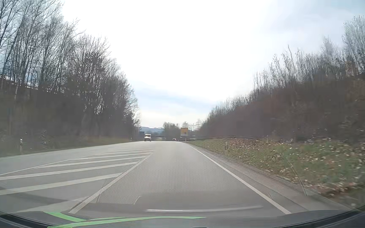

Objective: Follow the waypoints while adhering to traffic rules and regulations

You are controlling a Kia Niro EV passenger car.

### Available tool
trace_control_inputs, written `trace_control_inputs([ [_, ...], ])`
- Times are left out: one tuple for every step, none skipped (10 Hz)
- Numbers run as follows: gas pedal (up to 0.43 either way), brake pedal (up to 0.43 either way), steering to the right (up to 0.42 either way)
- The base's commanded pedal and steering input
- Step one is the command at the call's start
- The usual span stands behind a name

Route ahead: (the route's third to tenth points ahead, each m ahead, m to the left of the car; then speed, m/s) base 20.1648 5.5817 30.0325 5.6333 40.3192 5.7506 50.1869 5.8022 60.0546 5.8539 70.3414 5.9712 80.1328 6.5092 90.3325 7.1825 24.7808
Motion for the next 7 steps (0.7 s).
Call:
trace_control_inputs([
  [0.15, 0.0, -0.004],
  [0.15, 0.0, -0.004],
  [0.15, 0.0, -0.004],
  [0.15, 0.0, -0.004],
  [0.15, 0.0, -0.004],
  [0.15, 0.0, -0.004],
  [0.15, 0.0, -0.004],
])
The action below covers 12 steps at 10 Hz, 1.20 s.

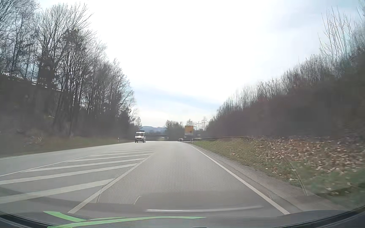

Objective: Follow the waypoints while adhering to traffic rules and regulations

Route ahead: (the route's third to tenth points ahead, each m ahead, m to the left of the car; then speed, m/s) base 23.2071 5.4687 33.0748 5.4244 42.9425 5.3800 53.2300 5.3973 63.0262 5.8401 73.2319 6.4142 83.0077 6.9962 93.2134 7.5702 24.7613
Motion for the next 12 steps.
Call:
trace_control_inputs([
  [0.15, 0.0, -0.004],
  [0.138, 0.0, -0.004],
  [0.138, 0.0, -0.004],
  [0.13, 0.0, -0.004],
  [0.13, 0.0, -0.004],
  [0.118, 0.0, -0.004],
  [0.11, 0.0, -0.004],
  [0.098, 0.0, -0.004],
  [0.098, 0.0, -0.004],
  [0.087, 0.0, -0.004],
  [0.087, 0.0, -0.004],
  [0.087, 0.0, -0.004],
])
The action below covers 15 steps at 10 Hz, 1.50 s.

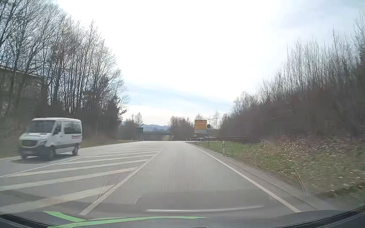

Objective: Follow the waypoints while adhering to traffic rules and regulations

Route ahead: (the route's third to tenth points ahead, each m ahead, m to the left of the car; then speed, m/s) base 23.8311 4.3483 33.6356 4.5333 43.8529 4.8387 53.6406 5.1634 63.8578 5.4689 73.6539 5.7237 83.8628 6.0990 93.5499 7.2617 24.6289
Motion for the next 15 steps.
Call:
trace_control_inputs([
  [0.079, 0.0, -0.004],
  [0.079, 0.0, -0.004],
  [0.079, 0.0, -0.004],
  [0.079, 0.0, -0.004],
  [0.079, 0.0, -0.004],
  [0.079, 0.0, -0.004],
  [0.079, 0.0, -0.004],
  [0.079, 0.0, -0.004],
  [0.079, 0.0, -0.004],
  [0.079, 0.0, -0.004],
  [0.079, 0.0, -0.004],
  [0.039, 0.0, -0.004],
  [0.008, 0.0, -0.004],
  [0.0, 0.0, -0.004],
  [0.0, 0.0, -0.004],
])
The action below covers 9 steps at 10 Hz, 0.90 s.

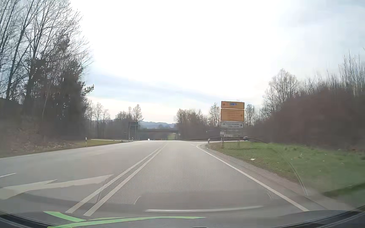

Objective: Follow the waypoints while adhering to traffic rules and regulations

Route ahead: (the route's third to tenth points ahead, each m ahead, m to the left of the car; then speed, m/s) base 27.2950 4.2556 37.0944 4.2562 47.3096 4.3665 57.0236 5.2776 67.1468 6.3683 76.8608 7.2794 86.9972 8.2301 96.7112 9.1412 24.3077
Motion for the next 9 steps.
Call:
trace_control_inputs([
  [0.0, 0.0, -0.004],
  [0.0, 0.0, -0.004],
  [0.0, 0.0, -0.003],
  [0.0, 0.0, -0.003],
  [0.0, 0.0, -0.003],
  [0.0, 0.0, -0.003],
  [0.0, 0.0, -0.003],
  [0.0, 0.0, -0.003],
  [0.0, 0.0, -0.003],
])
